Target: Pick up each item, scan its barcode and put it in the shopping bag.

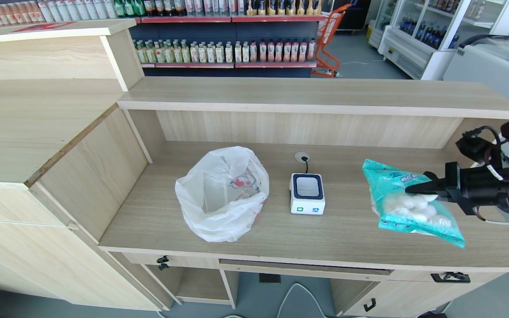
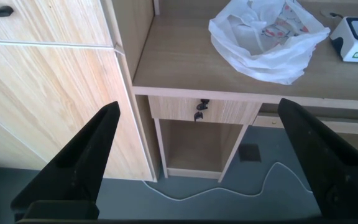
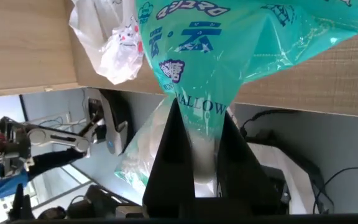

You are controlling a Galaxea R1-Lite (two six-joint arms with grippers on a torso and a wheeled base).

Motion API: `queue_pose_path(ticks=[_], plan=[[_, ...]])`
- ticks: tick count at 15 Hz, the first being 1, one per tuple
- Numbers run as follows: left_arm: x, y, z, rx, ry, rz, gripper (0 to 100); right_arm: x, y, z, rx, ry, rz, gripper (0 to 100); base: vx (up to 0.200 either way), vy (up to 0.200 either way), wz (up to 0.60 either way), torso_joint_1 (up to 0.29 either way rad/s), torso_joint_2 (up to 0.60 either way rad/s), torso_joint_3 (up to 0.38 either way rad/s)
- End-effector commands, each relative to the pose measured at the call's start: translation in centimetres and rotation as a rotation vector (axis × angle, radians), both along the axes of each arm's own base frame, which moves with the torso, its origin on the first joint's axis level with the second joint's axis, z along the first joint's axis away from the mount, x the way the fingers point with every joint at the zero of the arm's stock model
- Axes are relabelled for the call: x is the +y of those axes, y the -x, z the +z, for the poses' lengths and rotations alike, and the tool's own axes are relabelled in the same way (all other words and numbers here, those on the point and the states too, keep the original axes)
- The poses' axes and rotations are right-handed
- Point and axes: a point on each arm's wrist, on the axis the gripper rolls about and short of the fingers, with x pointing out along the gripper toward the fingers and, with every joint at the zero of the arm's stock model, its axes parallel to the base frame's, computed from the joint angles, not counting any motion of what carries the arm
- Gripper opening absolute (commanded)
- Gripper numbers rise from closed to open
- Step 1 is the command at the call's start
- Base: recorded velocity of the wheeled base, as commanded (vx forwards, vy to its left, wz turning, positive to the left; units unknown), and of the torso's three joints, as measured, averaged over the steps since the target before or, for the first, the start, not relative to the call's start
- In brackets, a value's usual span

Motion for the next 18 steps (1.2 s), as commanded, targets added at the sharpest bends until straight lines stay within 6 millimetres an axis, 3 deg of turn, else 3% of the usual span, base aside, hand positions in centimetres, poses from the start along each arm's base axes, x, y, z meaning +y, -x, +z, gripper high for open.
queue_pose_path(ticks=[1,3,5,8,12,14,18], plan=[[0.0,0.0,0.0,0.000,0.000,0.000,100,1.4,3.1,3.0,-0.040,-0.042,0.009,0,0.000,0.000,0.00,0.000,0.00,0.000],[0.0,0.0,0.0,-0.002,0.000,0.000,100,3.2,4.4,5.1,-0.026,-0.146,-0.006,0,0.000,0.000,0.00,0.000,0.00,0.000],[0.0,0.0,0.0,-0.002,0.000,0.000,100,3.5,4.7,6.3,0.003,-0.228,-0.047,0,0.000,0.000,0.00,0.000,0.00,0.000],[0.0,0.0,0.0,0.000,0.000,0.000,100,4.2,5.5,7.1,0.147,-0.387,-0.126,0,0.000,0.000,0.00,0.000,0.00,0.000],[0.0,0.0,0.0,-0.002,0.000,0.000,100,4.8,6.5,6.7,0.363,-0.473,-0.181,0,0.000,0.000,0.00,0.000,0.00,0.000],[0.0,0.0,0.0,-0.002,0.000,0.000,100,4.8,7.1,7.5,0.472,-0.513,-0.194,0,0.000,0.000,0.00,0.000,0.00,0.000],[0.0,0.0,0.0,0.000,0.000,0.000,100,4.8,8.4,11.4,0.724,-0.717,-0.190,0,0.000,0.000,0.00,0.000,0.00,0.000]])
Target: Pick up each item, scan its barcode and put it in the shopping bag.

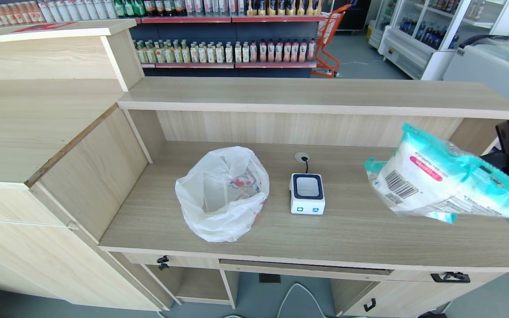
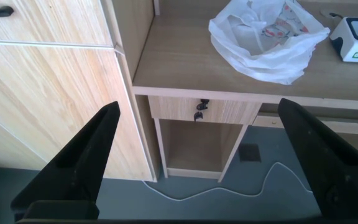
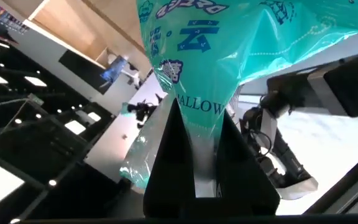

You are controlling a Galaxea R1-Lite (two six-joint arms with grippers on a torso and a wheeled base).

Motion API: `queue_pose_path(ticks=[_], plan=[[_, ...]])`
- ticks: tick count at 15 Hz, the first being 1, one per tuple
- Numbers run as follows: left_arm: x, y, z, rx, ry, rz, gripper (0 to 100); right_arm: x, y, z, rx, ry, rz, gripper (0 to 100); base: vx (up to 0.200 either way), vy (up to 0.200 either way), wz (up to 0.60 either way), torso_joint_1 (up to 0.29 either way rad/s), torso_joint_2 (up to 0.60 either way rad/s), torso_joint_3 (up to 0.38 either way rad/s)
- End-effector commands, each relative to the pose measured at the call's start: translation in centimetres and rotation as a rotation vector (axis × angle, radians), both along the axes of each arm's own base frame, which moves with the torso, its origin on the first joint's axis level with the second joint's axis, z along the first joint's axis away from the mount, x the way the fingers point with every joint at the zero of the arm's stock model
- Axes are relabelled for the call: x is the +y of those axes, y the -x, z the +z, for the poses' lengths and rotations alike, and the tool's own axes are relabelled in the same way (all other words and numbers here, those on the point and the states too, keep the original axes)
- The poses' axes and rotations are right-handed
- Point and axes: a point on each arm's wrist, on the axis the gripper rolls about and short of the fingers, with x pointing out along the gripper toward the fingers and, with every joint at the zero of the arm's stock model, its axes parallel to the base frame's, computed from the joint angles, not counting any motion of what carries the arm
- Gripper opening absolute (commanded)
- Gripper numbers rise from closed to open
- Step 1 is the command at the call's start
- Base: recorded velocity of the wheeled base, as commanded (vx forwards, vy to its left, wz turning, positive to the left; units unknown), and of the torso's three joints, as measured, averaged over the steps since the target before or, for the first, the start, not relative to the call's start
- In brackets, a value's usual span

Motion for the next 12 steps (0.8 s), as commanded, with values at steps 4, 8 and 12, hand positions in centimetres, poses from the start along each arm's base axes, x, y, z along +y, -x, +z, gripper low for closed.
queue_pose_path(ticks=[4,8,12], plan=[[0.0,0.0,0.0,0.000,-0.001,0.000,100,-1.0,1.0,4.2,0.229,-0.301,0.052,0,0.000,0.000,0.00,0.000,0.00,0.000],[0.0,0.0,0.0,0.000,0.001,0.000,100,-1.5,1.3,3.3,0.384,-0.423,0.112,0,0.000,0.000,0.00,0.000,0.00,0.000],[0.0,0.0,0.0,-0.002,0.001,0.000,100,-1.3,2.1,1.8,0.433,-0.395,0.154,0,0.000,0.000,0.00,0.000,0.00,0.000]])
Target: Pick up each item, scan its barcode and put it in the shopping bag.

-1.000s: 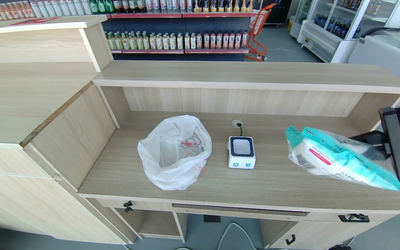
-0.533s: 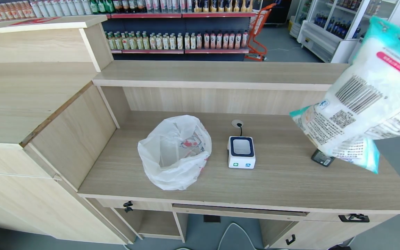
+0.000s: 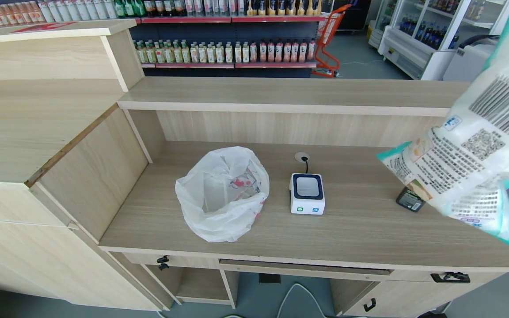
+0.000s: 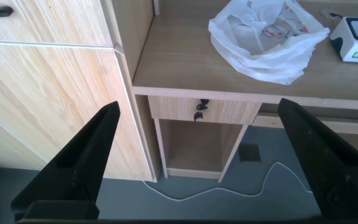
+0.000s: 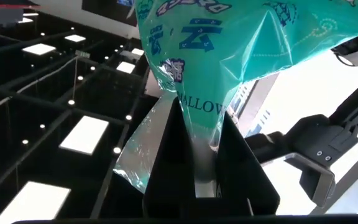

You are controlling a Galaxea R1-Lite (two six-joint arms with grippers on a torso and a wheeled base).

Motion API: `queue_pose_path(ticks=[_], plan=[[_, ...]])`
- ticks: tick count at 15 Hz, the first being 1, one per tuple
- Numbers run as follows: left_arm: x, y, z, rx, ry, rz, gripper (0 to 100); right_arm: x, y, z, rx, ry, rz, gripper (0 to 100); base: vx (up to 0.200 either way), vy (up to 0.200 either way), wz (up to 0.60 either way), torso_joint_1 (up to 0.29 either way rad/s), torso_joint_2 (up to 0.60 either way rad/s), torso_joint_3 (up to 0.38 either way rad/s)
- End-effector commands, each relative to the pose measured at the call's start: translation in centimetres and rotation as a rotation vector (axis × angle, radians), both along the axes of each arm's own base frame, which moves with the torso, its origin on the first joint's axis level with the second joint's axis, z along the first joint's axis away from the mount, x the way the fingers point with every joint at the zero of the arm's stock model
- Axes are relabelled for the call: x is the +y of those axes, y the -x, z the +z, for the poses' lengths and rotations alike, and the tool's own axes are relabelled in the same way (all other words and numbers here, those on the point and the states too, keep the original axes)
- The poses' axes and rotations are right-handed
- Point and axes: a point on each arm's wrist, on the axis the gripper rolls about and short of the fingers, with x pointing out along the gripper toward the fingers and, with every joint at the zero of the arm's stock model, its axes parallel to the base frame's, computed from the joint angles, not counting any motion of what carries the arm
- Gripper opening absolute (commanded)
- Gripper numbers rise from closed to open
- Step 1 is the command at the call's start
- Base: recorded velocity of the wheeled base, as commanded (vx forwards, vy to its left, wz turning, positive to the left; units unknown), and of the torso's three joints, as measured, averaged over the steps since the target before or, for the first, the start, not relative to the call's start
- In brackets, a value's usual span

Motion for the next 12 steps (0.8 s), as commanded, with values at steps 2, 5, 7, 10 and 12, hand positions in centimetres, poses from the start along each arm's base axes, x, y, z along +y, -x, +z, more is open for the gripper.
queue_pose_path(ticks=[2,5,7,10,12], plan=[[0.0,0.0,0.0,0.000,0.000,0.000,100,0.4,0.9,-1.5,0.053,0.009,0.074,0,0.000,0.000,0.00,0.000,0.00,0.000],[0.0,0.0,0.0,0.000,0.000,0.000,100,0.4,1.2,-2.5,0.072,0.007,0.092,0,0.000,0.000,0.00,0.000,0.00,0.000],[0.0,0.0,0.0,0.000,0.000,0.000,100,1.2,1.2,-3.1,0.104,0.005,0.137,0,0.000,0.000,0.00,0.000,0.00,0.000],[0.0,0.0,0.0,0.000,-0.001,0.000,100,2.0,1.4,-3.3,0.116,-0.024,0.188,0,0.000,0.000,0.00,0.000,0.00,0.000],[0.0,0.0,0.0,-0.002,0.000,0.000,100,2.3,1.5,-3.5,0.130,-0.056,0.206,0,0.000,0.000,0.00,0.000,0.00,0.000]])
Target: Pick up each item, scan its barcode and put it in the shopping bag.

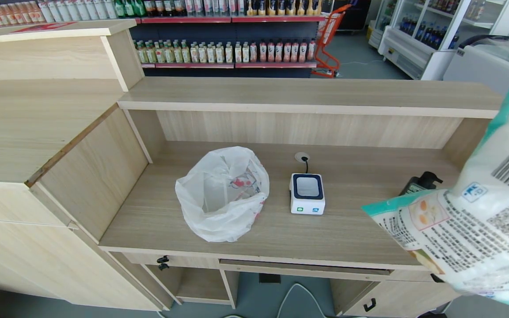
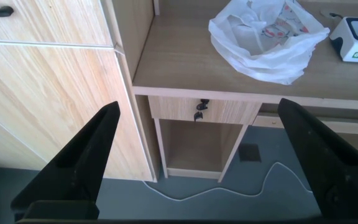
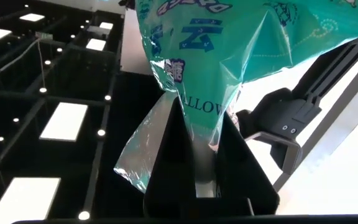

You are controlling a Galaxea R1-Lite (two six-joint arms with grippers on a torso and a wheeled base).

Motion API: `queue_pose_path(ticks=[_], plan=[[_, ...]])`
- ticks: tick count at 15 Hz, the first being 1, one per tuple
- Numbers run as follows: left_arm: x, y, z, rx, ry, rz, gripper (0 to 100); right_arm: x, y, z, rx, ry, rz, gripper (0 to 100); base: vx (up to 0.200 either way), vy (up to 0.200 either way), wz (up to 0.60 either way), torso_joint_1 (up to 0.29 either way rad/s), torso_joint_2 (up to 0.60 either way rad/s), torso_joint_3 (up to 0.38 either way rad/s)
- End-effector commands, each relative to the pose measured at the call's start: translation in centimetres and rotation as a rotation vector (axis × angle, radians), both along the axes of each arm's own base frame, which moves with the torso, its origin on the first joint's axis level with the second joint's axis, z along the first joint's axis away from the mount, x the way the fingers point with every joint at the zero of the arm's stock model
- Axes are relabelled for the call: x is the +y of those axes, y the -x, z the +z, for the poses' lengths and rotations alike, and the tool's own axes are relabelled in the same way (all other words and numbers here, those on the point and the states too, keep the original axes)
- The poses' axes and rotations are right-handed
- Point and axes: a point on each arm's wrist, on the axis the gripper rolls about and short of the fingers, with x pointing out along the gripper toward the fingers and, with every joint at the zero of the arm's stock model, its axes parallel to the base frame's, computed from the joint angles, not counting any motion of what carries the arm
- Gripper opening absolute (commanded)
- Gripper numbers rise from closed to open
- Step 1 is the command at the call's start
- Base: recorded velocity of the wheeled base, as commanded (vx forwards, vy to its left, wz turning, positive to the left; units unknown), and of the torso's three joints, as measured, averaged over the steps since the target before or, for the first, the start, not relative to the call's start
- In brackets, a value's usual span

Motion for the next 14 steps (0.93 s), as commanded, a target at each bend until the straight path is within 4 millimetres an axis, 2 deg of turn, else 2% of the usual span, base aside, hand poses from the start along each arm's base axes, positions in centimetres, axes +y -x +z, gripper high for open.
queue_pose_path(ticks=[1,6,9,12,14], plan=[[0.0,0.0,0.0,-0.002,0.000,0.000,100,0.3,0.2,-0.2,0.041,-0.004,0.016,0,0.000,0.000,0.00,0.000,0.00,0.000],[0.0,0.0,0.0,-0.002,0.000,0.000,100,0.7,0.4,-0.7,0.078,-0.036,0.040,0,0.000,0.000,0.00,0.000,0.00,0.000],[0.0,0.0,0.0,-0.002,-0.001,0.000,100,0.6,1.1,-0.3,0.039,-0.033,0.043,0,0.000,0.000,0.00,0.000,0.00,0.000],[0.0,0.0,0.0,-0.002,-0.001,0.000,100,-0.5,1.4,-0.2,-0.185,0.044,0.020,0,0.000,0.000,0.00,0.000,0.00,0.000],[0.0,0.0,0.0,-0.002,-0.001,0.000,100,-1.5,1.4,-0.6,-0.481,0.137,0.036,0,0.000,0.000,0.00,0.000,0.00,0.000]])
